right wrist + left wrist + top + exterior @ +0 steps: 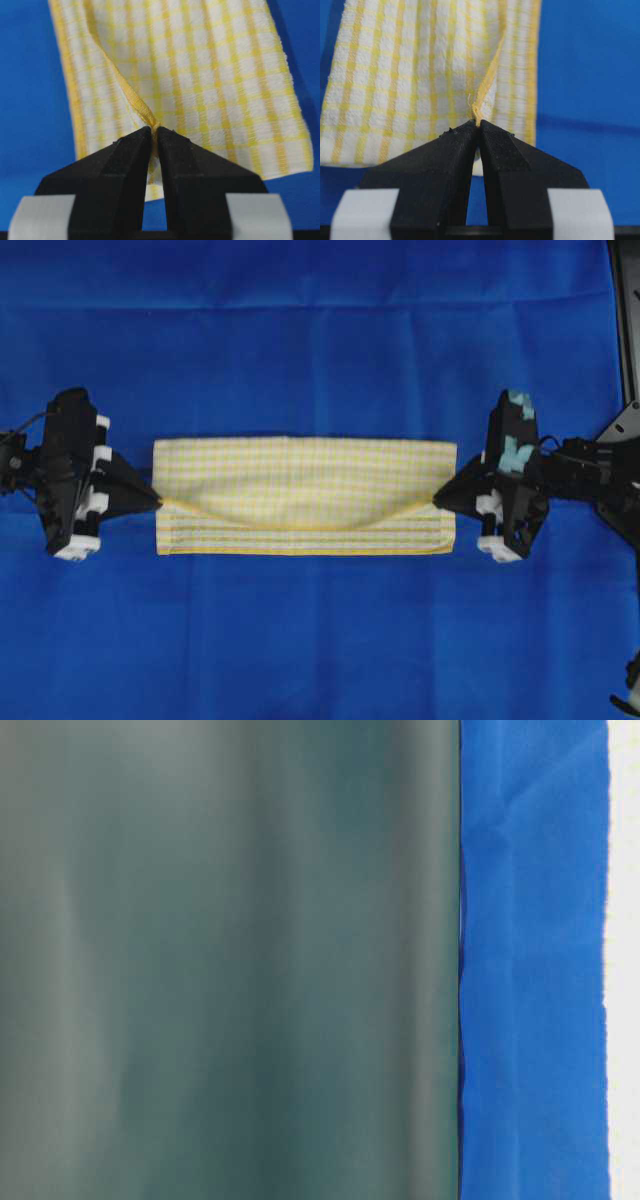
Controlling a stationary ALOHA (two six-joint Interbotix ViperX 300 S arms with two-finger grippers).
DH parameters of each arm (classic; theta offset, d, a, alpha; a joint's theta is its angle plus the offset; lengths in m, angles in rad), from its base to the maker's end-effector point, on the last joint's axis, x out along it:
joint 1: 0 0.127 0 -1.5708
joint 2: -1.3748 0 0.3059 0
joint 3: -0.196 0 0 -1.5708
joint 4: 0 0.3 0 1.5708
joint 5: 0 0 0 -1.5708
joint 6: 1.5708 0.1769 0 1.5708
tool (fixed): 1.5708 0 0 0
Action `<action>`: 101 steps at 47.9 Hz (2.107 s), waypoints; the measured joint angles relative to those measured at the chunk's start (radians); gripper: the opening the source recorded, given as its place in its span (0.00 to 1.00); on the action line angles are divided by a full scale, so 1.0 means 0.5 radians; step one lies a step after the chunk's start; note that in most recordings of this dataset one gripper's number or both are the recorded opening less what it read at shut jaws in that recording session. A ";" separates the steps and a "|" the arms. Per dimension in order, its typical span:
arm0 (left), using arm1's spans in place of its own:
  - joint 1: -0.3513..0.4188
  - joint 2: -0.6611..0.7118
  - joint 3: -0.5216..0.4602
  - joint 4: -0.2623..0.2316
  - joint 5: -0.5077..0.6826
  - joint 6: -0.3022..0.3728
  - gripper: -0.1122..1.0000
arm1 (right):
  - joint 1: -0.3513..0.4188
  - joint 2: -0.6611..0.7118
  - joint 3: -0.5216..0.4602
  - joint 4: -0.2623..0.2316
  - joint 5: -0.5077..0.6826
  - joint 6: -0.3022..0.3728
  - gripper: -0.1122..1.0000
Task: Fold the yellow towel.
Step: 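Lift the far corners and fold them toward the near edge, then release the folded corners by opening both grippers, then pinch the left and right ends of the folded strip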
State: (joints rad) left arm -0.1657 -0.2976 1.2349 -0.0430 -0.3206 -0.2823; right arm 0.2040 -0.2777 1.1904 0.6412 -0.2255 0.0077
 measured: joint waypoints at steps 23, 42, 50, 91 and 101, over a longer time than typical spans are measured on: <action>-0.107 0.028 -0.034 0.000 -0.018 -0.009 0.13 | 0.163 -0.003 0.000 0.055 0.000 0.000 0.18; -0.101 0.049 -0.064 0.000 0.000 0.009 0.62 | 0.163 -0.003 0.000 0.055 -0.003 -0.025 0.84; -0.018 0.025 -0.067 0.000 0.000 0.049 0.83 | 0.107 -0.028 0.012 0.052 -0.034 -0.077 0.80; 0.463 0.359 -0.172 0.000 0.003 0.399 0.79 | -0.488 0.187 -0.015 0.052 0.110 -0.350 0.80; 0.515 0.457 -0.175 0.000 0.052 0.377 0.78 | -0.488 0.264 -0.061 0.052 0.144 -0.356 0.79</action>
State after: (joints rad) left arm 0.0920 -0.0690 1.1474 -0.0430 -0.2945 -0.0936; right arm -0.0399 -0.1457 1.1597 0.6673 -0.1534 -0.1703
